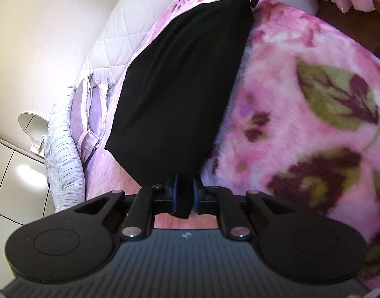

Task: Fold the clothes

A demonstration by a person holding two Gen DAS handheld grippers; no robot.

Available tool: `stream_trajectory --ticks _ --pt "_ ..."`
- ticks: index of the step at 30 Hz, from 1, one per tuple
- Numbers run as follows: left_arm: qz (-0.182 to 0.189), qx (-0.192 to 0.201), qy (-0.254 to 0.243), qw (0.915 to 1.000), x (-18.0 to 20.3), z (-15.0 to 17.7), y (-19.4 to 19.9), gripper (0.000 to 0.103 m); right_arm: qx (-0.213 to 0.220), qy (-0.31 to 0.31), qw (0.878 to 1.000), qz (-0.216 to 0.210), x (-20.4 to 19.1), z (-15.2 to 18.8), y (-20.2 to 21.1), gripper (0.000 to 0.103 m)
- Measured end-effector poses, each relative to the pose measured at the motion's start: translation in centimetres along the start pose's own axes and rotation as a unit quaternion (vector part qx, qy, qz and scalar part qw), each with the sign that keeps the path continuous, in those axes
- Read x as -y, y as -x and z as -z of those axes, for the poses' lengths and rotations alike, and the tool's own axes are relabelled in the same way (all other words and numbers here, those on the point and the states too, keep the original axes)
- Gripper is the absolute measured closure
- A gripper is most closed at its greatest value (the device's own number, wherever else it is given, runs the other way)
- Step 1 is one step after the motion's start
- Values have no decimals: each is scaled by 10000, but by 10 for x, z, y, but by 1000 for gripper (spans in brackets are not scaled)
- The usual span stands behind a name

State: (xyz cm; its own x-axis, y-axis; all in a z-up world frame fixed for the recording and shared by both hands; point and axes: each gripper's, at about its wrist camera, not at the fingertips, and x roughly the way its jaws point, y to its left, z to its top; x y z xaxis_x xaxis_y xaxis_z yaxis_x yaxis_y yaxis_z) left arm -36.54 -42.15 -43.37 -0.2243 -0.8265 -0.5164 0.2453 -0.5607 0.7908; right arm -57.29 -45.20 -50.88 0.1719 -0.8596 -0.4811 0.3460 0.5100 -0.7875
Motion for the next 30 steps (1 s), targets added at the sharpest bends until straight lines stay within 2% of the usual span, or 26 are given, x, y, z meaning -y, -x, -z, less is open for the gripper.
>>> stream_trajectory --ticks 1,2,4,5,8,11,13,15,17,18,20,21,22,26,27,28,30 --pt "-57 -6 -97 9999 4 2 2 89 -99 -60 9999 54 -2 1 3 77" --pt "-131 -19 -253 9996 10 4 5 86 -117 -123 9998 100 -3 2 8 62" --pt "-273 -2 -563 9980 19 10 7 83 72 -157 9997 171 -9 -1 21 46" --pt "-346 28 -688 9970 22 12 8 83 178 -75 9996 201 -13 -5 26 42" --pt "-530 12 -1034 9932 20 14 -1 76 368 233 9990 97 -26 -28 22 42" --pt "-448 83 -1397 9891 20 14 -5 73 414 331 9986 41 -27 -52 6 42" --pt "-374 118 -1671 9852 20 15 -12 74 361 346 9986 -160 -24 -69 -8 42" --pt "-295 70 -1782 9835 17 15 -18 75 329 718 9967 -163 -29 -84 -21 42" --pt "-184 -32 -1726 9848 14 12 -21 83 275 973 9948 -148 -28 -92 -32 42" --pt "-134 -78 -1670 9858 14 11 -21 85 232 937 9952 -169 -24 -91 -37 45" --pt "-85 -139 -1506 9885 13 8 -16 91 88 691 9969 -370 -17 -90 -41 81" --pt "-67 -169 -1403 9899 11 5 -13 92 142 642 9969 -427 -15 -87 -41 86" --pt "-50 -201 -1296 9913 9 2 -10 93 214 608 9969 -445 -14 -84 -37 97" --pt "271 -243 -722 9967 4 -26 29 94 326 499 9974 -413 -1 -68 -5 100" --pt "363 -134 -592 9975 6 -36 45 95 333 533 9974 -364 4 -61 4 100" --pt "488 -20 -439 9978 9 -46 60 103 285 547 9976 -315 9 -51 14 100" --pt "756 251 -289 9964 24 -67 87 103 99 609 9979 -194 17 -26 26 100"
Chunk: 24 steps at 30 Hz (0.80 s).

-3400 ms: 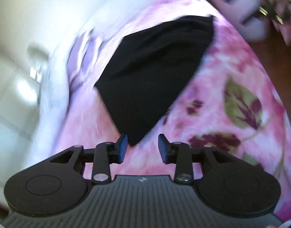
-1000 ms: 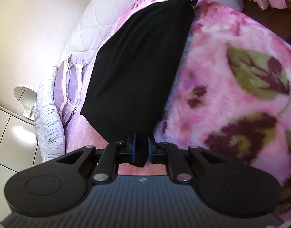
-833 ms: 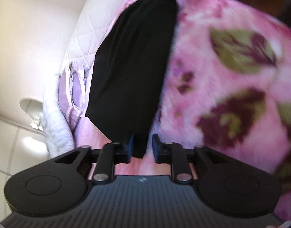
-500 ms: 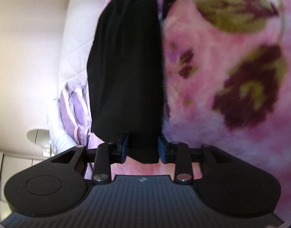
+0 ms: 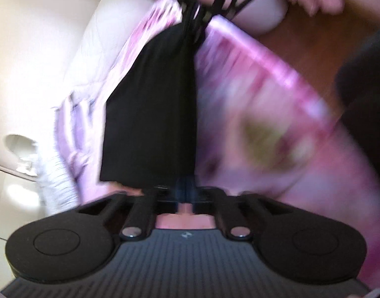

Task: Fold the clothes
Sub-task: 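Open both grippers and release the folded trousers on the blanket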

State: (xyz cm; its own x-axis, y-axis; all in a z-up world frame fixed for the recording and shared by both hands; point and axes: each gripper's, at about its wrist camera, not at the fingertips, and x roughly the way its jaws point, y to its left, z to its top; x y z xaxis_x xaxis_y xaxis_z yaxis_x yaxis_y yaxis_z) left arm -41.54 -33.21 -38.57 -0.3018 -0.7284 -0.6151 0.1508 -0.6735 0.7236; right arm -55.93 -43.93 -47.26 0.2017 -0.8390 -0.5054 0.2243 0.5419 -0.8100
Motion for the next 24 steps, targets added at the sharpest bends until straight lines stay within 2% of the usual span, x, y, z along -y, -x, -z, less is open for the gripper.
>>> stream_trajectory --ticks 4,6,8,9,10,11,12,13,14,15,18,21,23,24 --pt "75 272 -60 9996 29 -27 6 103 -729 -220 9967 290 -2 47 -3 100" --pt "-23 168 -64 9998 26 -22 3 102 -941 -945 9905 324 5 61 4 100" --pt "-183 42 -19 9998 14 -12 -1 97 -775 -1943 9777 205 12 61 21 97" --pt "-270 -17 30 9996 11 -7 2 94 -572 -2819 9577 -22 18 67 24 94" --pt "-358 -70 34 9993 7 -2 2 83 -360 -3681 9287 -254 24 72 27 73" --pt "-446 -121 26 9989 2 2 0 71 -145 -4509 8911 -484 29 78 30 43" --pt "-534 -172 18 9984 -2 6 -1 68 72 -5295 8453 -709 35 84 33 35" --pt "-588 -190 -3 9981 -6 10 -1 68 288 -6033 7916 -928 41 89 36 30" --pt "-623 -199 -16 9979 -12 13 -5 68 522 -6654 7360 -1131 41 95 31 30" --pt "-620 -192 -1 9979 -19 15 -9 68 753 -7221 6748 -1325 41 101 27 30" --pt "-537 -192 135 9983 -40 19 -32 68 947 -7958 5770 -1573 42 101 4 30" --pt "-332 -153 381 9986 -60 23 -62 69 950 -8537 4850 -1641 40 106 -26 30" --pt "-105 -120 483 9987 -69 25 -80 74 920 -8796 4404 -1546 37 113 -41 30" --pt "47 -119 467 9988 -71 27 -86 78 911 -8831 4363 -1466 39 119 -46 31"
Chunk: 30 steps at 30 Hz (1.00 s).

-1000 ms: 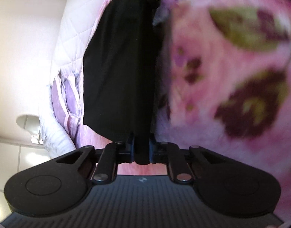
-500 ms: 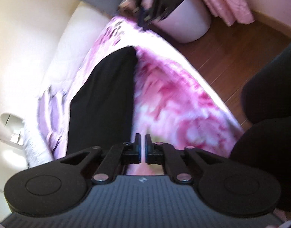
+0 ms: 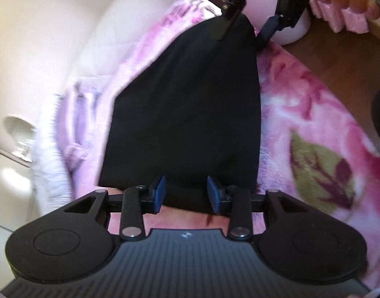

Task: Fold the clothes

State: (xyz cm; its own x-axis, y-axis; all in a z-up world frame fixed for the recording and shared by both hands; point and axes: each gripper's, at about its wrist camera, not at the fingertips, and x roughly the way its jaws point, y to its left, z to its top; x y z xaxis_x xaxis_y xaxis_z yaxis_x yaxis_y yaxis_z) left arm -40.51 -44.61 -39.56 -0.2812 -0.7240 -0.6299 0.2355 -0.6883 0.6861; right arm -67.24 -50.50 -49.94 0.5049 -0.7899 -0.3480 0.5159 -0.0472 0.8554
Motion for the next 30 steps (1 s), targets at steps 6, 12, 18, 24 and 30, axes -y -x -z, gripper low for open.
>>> stream_trajectory --ticks 6,12,18,24,30 --pt "269 138 -183 9994 13 -4 0 103 -250 261 9993 129 14 -48 -12 95" --pt "587 469 339 9966 5 -20 3 88 131 485 9975 487 18 -106 -21 95" --pt "107 532 660 9963 -22 4 11 68 -80 1362 9827 1251 -2 -109 -26 85" --pt "-643 108 457 9968 -49 38 -6 44 -120 4096 8906 1972 -81 -5 -11 55" --pt "-852 29 -265 9960 -54 48 -26 36 -1309 6476 7398 1274 -128 127 -68 44"
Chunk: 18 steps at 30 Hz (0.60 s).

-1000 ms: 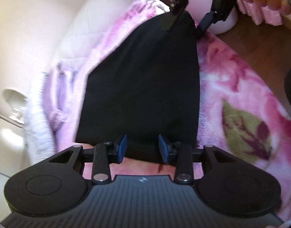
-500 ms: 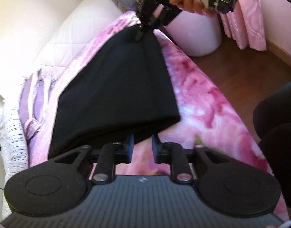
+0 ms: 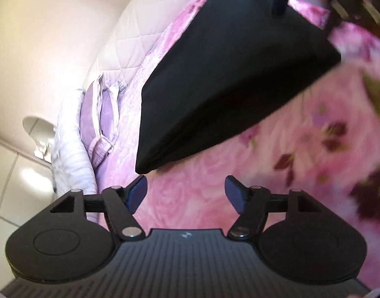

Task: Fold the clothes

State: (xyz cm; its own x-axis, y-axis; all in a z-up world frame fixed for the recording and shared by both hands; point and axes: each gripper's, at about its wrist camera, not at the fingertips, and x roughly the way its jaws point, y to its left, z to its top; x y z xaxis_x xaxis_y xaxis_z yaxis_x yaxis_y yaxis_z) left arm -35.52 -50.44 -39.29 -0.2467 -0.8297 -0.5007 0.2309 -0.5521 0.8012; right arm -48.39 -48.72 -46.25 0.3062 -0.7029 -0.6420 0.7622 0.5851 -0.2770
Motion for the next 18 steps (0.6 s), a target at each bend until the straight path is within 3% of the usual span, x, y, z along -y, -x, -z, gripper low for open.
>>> stream_trajectory --ticks 2,4,7,10,12,13,14,18 --pt "-37 5 -99 9999 0 3 -4 32 -352 926 9948 248 -32 -9 -29 44" --pt "-66 21 -139 9999 0 5 -8 27 -566 1466 9858 590 -45 -15 -58 44" --pt "-74 85 -177 9998 0 7 -14 19 -782 1907 9757 741 -49 -25 -84 44" --pt "-137 156 -567 9982 8 7 -24 16 -791 2199 9682 891 -40 -30 -105 44" --pt "-178 212 -891 9956 11 7 -37 16 -798 2210 9681 872 -30 -30 -114 56" --pt "-202 230 -1067 9938 12 7 -43 16 -752 2143 9701 857 -26 -29 -110 74" --pt "-242 277 -1255 9914 13 6 -50 15 -705 2076 9720 843 -23 -28 -106 81" --pt "-392 485 -1853 9807 13 -2 -73 15 -420 1637 9838 590 -4 -31 -62 85"
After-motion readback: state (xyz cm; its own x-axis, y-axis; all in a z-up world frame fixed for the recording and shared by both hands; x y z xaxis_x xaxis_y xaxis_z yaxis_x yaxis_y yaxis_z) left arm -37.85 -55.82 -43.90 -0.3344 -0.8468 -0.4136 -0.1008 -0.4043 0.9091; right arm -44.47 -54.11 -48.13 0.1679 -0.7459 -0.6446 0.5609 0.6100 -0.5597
